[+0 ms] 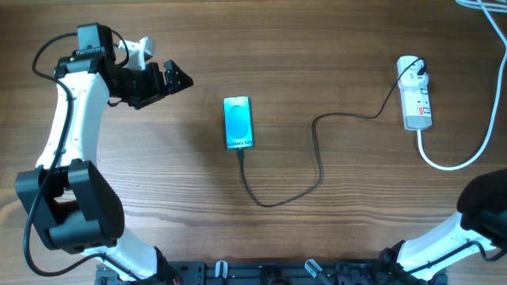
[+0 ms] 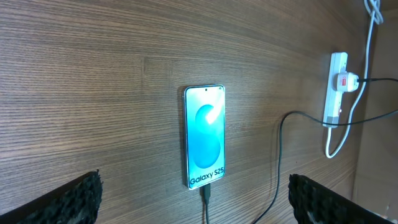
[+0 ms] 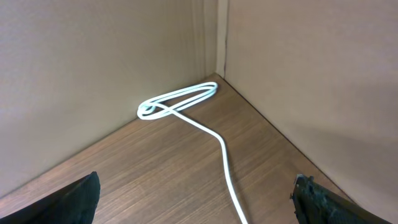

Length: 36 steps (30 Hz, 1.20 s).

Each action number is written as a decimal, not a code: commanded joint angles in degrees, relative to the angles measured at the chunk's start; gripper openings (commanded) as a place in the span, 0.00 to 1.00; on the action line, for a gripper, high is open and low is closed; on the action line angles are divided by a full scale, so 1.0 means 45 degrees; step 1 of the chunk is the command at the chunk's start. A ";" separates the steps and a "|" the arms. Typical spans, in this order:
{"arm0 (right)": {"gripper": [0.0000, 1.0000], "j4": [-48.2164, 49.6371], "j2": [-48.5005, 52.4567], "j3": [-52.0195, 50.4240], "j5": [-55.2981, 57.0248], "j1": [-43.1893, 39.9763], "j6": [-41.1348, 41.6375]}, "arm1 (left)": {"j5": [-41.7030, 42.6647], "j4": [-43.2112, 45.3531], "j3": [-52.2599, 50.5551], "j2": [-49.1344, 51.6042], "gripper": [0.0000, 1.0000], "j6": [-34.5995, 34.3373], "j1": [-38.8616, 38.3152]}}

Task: Plug charger to phone and switch on socket

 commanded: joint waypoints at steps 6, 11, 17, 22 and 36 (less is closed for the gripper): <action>1.00 0.0019 -0.0612 0.0155 0.0078 0.0636 -0.0131 | -0.0024 0.0000 -0.0010 -0.0112 1.00 0.0063 0.0044; 1.00 0.0010 -0.1059 0.0155 0.0078 0.0855 -0.0131 | -0.0024 0.0000 -0.0010 -0.0112 1.00 0.0063 0.0044; 1.00 0.0005 -0.1651 0.0155 0.0078 0.1389 -0.0126 | -0.0029 0.0000 -0.0010 -0.0112 1.00 0.0068 0.0044; 1.00 0.0000 -0.2263 0.0155 0.0078 0.2016 -0.0131 | -0.0024 0.0005 -0.0010 -0.0112 1.00 0.0068 0.0044; 1.00 -0.0899 -0.4707 0.0151 0.0078 0.3259 -0.0131 | -0.0024 0.0000 -0.0010 -0.0112 1.00 0.0063 0.0044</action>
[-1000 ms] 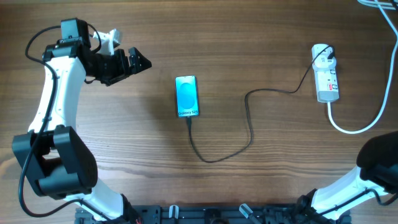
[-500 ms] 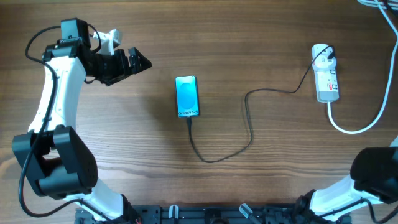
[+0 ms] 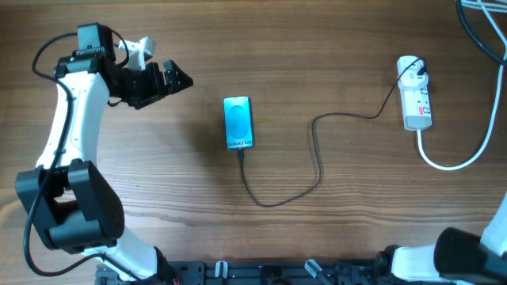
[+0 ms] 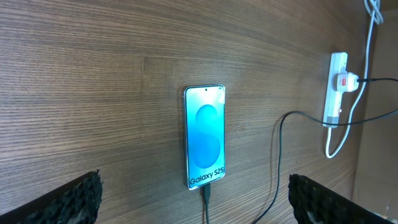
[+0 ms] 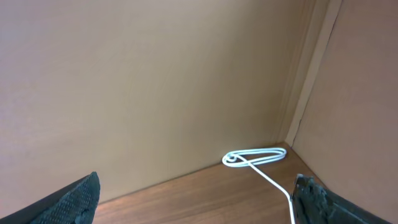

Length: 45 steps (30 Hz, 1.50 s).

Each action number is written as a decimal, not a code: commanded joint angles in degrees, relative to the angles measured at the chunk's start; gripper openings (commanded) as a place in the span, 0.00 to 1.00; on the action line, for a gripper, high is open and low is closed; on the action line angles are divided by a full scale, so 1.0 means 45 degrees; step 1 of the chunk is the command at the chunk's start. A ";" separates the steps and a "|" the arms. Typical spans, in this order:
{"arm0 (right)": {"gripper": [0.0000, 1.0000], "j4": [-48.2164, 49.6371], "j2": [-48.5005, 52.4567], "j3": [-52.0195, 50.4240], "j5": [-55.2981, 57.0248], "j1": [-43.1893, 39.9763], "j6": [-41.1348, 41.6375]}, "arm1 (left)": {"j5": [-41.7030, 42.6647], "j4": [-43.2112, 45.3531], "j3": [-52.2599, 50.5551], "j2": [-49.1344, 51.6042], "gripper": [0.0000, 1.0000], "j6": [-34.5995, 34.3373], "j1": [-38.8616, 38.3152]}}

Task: Plug charger to phone and switch on socket

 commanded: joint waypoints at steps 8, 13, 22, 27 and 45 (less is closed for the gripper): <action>1.00 -0.4449 -0.1588 0.0117 0.0078 0.0039 -0.0131 | -0.0024 0.0005 -0.0010 -0.0112 1.00 0.0063 0.0044; 1.00 -0.6368 -0.1880 0.0117 0.0078 0.0039 -0.0131 | -0.0029 0.0000 -0.0010 -0.0112 1.00 0.0068 0.0044; 1.00 -0.6572 -0.2647 -0.0665 0.0078 0.0039 -0.0136 | -0.0029 0.0000 -0.0010 -0.0112 1.00 0.0063 0.0044; 1.00 -0.6567 -0.2973 -0.0670 0.0078 0.0039 -0.0131 | -0.0029 0.0005 -0.0010 -0.0112 1.00 0.0068 0.0044; 1.00 -0.6562 -0.3755 -0.2749 0.0078 0.0165 -0.0136 | -0.0024 0.0000 -0.0010 -0.0107 1.00 0.0063 0.0044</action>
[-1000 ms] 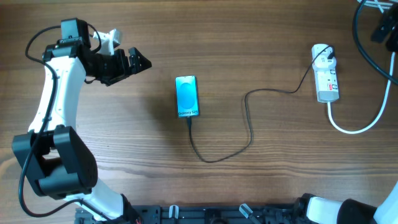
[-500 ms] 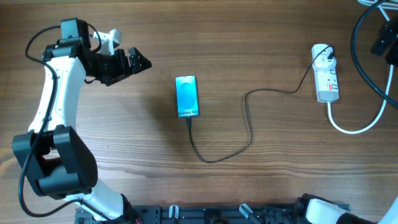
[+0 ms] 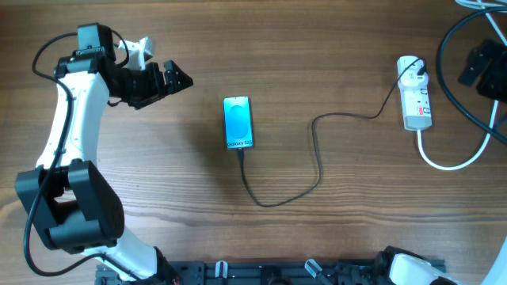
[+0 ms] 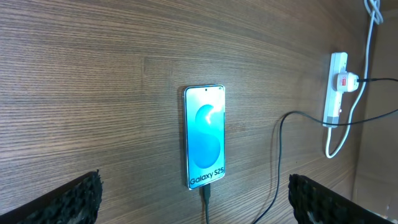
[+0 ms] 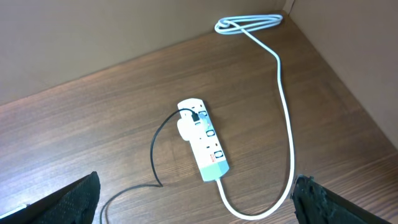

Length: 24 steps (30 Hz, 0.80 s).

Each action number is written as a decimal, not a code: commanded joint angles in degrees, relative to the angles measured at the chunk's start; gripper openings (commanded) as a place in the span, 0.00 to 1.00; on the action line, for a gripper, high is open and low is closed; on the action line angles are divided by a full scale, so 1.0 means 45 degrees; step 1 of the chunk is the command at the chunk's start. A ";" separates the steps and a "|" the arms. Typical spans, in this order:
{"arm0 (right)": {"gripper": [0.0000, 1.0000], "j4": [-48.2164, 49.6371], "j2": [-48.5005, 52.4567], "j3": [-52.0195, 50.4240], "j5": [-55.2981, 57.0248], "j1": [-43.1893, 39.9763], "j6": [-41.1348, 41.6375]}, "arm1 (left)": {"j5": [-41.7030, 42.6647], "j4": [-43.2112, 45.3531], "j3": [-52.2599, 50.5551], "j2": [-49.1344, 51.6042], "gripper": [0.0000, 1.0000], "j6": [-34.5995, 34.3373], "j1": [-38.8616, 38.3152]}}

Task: Plug charger to phone and switch on socket

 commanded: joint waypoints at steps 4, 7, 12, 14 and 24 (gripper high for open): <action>1.00 0.0039 -0.0636 -0.0811 0.0078 0.0923 -0.0131 | -0.0029 -0.0005 -0.0010 -0.0107 1.00 0.0063 0.0044; 1.00 0.0039 -0.0806 -0.1384 0.0078 0.1175 -0.0131 | -0.0029 -0.0005 -0.0010 -0.0107 1.00 0.0063 0.0044; 1.00 0.0039 -0.1316 -0.2438 0.0078 0.1185 -0.0131 | -0.0024 -0.0005 -0.0010 -0.0107 1.00 0.0063 0.0044; 1.00 0.0039 -0.1588 -0.3055 0.0078 0.1185 -0.0131 | -0.0029 -0.0005 -0.0010 -0.0107 1.00 0.0068 0.0044; 1.00 0.0141 -0.1773 -0.5168 0.0078 0.3638 -0.0136 | -0.0029 -0.0005 -0.0010 -0.0107 1.00 0.0063 0.0044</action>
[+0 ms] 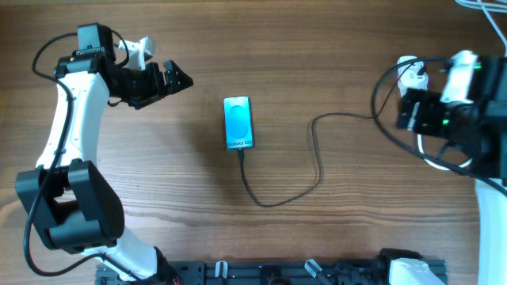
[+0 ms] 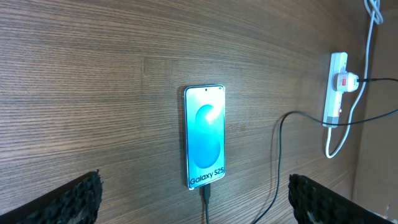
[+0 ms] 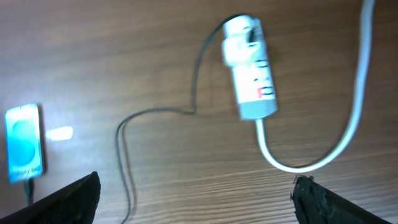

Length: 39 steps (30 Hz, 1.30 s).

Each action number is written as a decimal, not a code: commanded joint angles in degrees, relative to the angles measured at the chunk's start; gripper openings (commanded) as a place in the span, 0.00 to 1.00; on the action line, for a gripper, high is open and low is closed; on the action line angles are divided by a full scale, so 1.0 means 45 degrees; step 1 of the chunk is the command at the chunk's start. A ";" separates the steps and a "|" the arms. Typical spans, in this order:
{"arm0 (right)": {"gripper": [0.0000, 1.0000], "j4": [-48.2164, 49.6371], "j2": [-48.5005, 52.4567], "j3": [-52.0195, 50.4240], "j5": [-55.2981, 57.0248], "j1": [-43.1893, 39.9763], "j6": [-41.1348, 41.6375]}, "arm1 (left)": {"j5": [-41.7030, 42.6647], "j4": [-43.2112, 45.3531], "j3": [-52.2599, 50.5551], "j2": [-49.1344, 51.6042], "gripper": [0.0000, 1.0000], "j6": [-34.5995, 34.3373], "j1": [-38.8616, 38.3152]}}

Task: Plug charger to phone and switch on socket

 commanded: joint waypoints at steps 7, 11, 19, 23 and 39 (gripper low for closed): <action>1.00 0.3147 -0.0816 -0.2186 0.0219 0.1054 -0.0559 | -0.0029 -0.0005 -0.0010 -0.0107 1.00 0.0068 0.0044; 1.00 0.7524 -0.1724 -0.4770 -0.1069 0.1054 -0.1753 | -0.0024 -0.0005 -0.0010 -0.0107 1.00 0.0063 0.0044; 1.00 1.9705 -0.3555 -1.0676 -0.4007 0.1175 -0.2176 | -0.0029 -0.0005 -0.0010 -0.0107 1.00 0.0068 0.0044; 1.00 2.0410 -0.4517 -1.2497 -0.3541 0.1209 -0.2171 | -0.0029 -0.0005 -0.0010 -0.0107 1.00 0.0068 0.0044; 1.00 2.0696 -0.8121 -1.7816 -0.3288 0.1209 -0.2011 | -0.0029 -0.0005 -0.0010 -0.0107 1.00 0.0068 0.0044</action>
